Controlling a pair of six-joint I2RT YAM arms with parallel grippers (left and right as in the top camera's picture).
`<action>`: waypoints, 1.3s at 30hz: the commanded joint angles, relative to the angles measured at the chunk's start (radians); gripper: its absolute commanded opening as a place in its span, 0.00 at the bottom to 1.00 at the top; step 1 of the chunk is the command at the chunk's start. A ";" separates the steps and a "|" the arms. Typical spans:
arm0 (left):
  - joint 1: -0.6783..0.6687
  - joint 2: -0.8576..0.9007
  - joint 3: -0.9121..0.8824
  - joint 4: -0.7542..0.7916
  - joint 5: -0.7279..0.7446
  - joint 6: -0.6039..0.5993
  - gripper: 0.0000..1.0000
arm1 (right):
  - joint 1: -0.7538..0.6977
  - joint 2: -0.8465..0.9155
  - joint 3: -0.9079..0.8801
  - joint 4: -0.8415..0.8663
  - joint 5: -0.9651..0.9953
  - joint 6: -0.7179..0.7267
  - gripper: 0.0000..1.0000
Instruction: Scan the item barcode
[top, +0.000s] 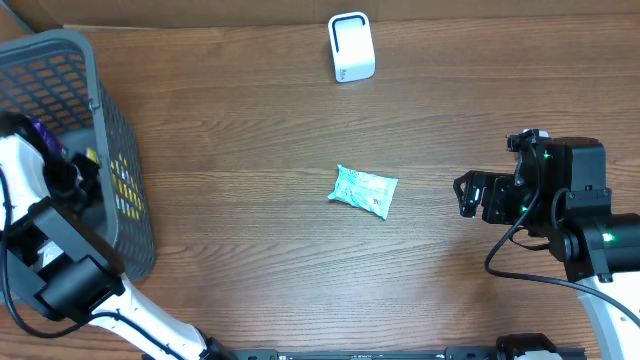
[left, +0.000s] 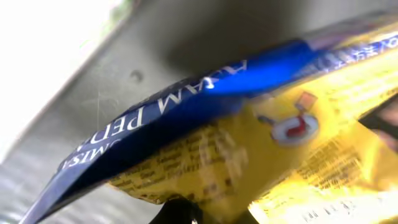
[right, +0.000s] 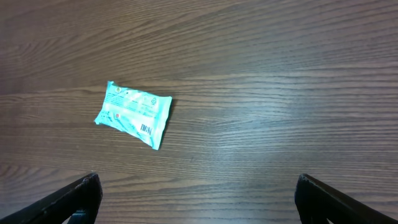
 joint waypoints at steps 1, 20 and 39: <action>-0.007 -0.019 0.156 -0.036 0.060 0.034 0.04 | 0.005 0.000 0.018 0.006 -0.002 -0.001 1.00; -0.003 -0.035 0.721 -0.300 0.037 0.081 0.04 | 0.005 0.000 0.018 0.006 -0.010 -0.001 1.00; -0.422 -0.237 0.886 -0.468 0.119 0.201 0.04 | 0.005 0.000 0.018 0.014 -0.009 -0.001 1.00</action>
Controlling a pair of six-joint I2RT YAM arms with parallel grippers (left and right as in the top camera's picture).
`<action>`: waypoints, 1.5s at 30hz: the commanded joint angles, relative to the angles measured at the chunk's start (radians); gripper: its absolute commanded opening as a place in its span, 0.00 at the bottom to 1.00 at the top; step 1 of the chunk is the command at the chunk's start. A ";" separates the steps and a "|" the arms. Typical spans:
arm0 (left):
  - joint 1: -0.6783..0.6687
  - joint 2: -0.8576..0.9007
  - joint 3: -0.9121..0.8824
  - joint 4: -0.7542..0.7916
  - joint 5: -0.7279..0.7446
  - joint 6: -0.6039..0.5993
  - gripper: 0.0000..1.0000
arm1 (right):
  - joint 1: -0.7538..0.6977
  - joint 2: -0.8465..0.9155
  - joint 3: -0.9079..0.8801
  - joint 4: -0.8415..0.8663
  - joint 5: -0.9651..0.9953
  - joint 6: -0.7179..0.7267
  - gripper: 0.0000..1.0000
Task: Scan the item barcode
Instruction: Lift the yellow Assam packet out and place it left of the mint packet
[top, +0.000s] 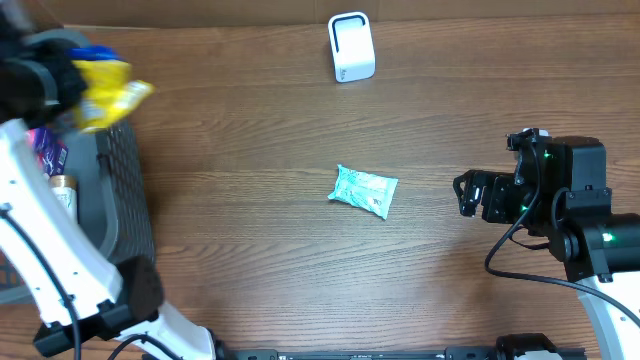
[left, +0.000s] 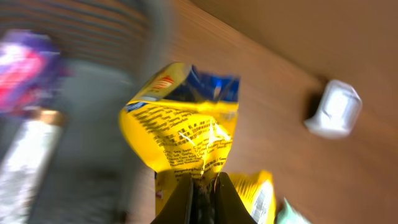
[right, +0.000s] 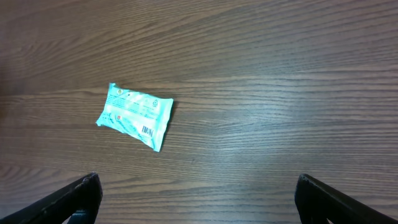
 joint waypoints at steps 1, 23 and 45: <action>-0.143 -0.018 -0.019 -0.003 0.023 0.052 0.04 | 0.005 0.000 0.018 0.006 -0.005 -0.001 1.00; -0.617 -0.013 -0.773 0.373 -0.056 -0.053 0.05 | 0.005 0.000 0.018 0.023 -0.005 -0.001 1.00; -0.272 -0.141 -0.331 0.009 -0.243 -0.035 0.64 | 0.005 0.000 0.018 0.025 -0.005 -0.001 1.00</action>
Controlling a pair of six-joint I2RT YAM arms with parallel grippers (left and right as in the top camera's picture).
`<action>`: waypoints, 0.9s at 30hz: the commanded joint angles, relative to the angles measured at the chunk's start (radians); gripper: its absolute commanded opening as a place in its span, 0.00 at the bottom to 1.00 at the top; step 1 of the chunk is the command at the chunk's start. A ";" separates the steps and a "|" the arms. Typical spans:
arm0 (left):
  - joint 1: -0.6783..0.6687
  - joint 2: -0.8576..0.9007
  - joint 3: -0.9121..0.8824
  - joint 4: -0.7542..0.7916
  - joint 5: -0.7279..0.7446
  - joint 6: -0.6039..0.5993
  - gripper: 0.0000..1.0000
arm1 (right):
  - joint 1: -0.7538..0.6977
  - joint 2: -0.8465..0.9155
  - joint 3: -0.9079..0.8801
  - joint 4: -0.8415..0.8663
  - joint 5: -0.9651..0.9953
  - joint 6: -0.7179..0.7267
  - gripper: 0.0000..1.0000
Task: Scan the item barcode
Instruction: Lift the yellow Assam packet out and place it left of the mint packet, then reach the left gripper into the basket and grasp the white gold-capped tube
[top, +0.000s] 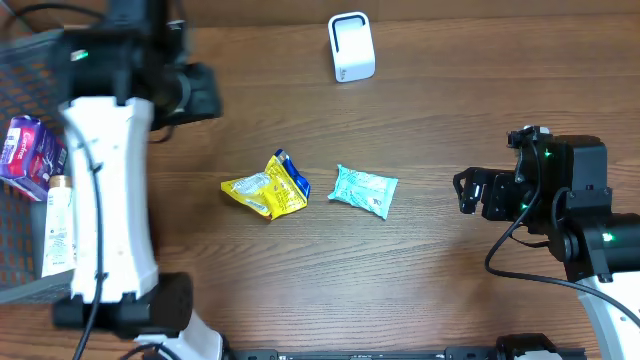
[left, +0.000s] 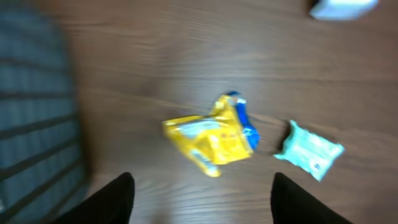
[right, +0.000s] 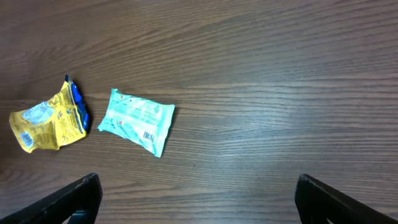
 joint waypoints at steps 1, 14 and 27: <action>0.105 -0.076 0.029 -0.033 -0.061 0.001 0.64 | 0.005 0.000 0.018 0.004 -0.005 -0.002 1.00; 0.524 -0.106 -0.053 -0.001 -0.100 0.003 0.64 | 0.005 0.005 0.018 0.027 -0.006 -0.002 1.00; 0.657 -0.058 -0.422 0.331 -0.066 0.042 0.65 | 0.005 0.017 0.018 0.032 -0.006 -0.002 1.00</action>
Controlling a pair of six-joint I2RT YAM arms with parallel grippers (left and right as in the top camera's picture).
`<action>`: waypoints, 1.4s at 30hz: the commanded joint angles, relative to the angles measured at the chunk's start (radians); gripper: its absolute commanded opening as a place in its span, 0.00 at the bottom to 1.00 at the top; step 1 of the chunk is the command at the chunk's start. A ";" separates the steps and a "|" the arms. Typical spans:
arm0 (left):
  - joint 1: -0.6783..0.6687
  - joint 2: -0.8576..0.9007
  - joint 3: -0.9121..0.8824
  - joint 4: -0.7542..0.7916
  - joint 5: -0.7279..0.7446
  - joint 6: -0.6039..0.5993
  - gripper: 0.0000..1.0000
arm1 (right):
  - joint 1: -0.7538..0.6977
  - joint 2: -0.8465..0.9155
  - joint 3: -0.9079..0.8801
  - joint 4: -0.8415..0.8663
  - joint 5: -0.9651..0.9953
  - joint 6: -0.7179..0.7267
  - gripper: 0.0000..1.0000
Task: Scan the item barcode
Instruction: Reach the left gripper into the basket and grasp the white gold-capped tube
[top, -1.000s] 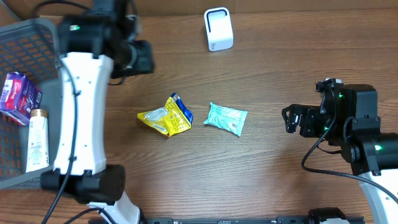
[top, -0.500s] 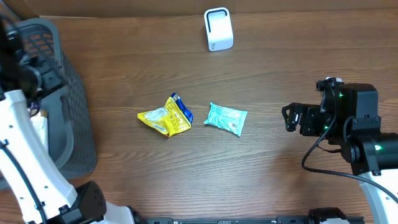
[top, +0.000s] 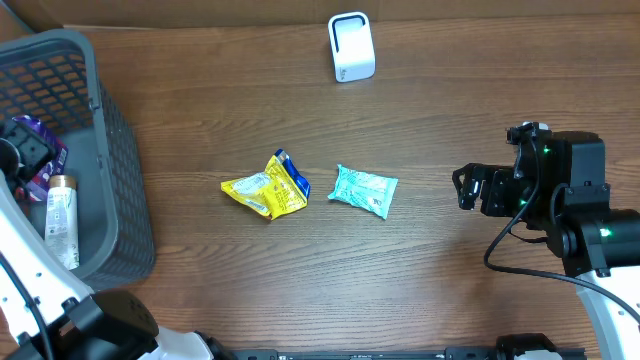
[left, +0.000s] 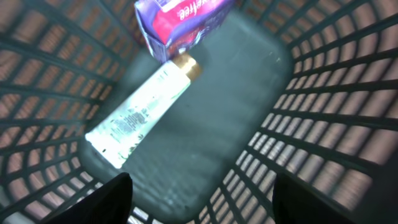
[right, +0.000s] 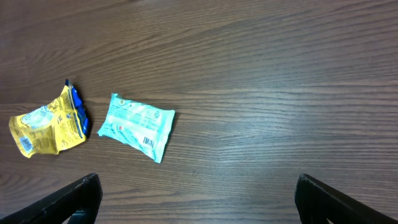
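Observation:
A crumpled yellow and blue snack bag (top: 266, 186) (right: 47, 127) lies mid-table, with a teal packet (top: 364, 190) (right: 137, 125) just right of it. The white barcode scanner (top: 351, 46) stands at the far edge. My left gripper (left: 200, 208) hangs open and empty over the grey basket (top: 120, 170), above a white tube (left: 143, 112) (top: 60, 220) and a purple and pink box (left: 183, 22) (top: 35, 150). My right gripper (right: 199, 199) is open and empty at the table's right, well clear of both packets.
The basket fills the table's left side, its mesh walls (left: 323, 93) rising around the left gripper. A cardboard wall (top: 200, 12) runs along the far edge behind the scanner.
My left gripper has moved from above the table's far left part back over the basket, still open. The yellow bag and teal packet lie where they were. The right arm is unchanged.
My left gripper was down in the basket against the yellow bag. Then it held the bag shut above the basket's rim. Later the bag lay on the table left of the teal packet with the gripper open. Now the gripper is over the basket again.

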 joint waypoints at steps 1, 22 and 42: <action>0.001 0.038 -0.096 0.040 -0.003 0.045 0.65 | 0.005 0.000 0.018 0.003 -0.006 -0.002 1.00; 0.011 0.282 -0.329 0.381 -0.127 0.286 0.64 | 0.005 0.000 0.018 0.003 -0.005 -0.002 1.00; 0.040 0.338 -0.332 0.461 -0.298 0.383 0.65 | 0.005 0.000 0.018 -0.010 -0.005 -0.002 1.00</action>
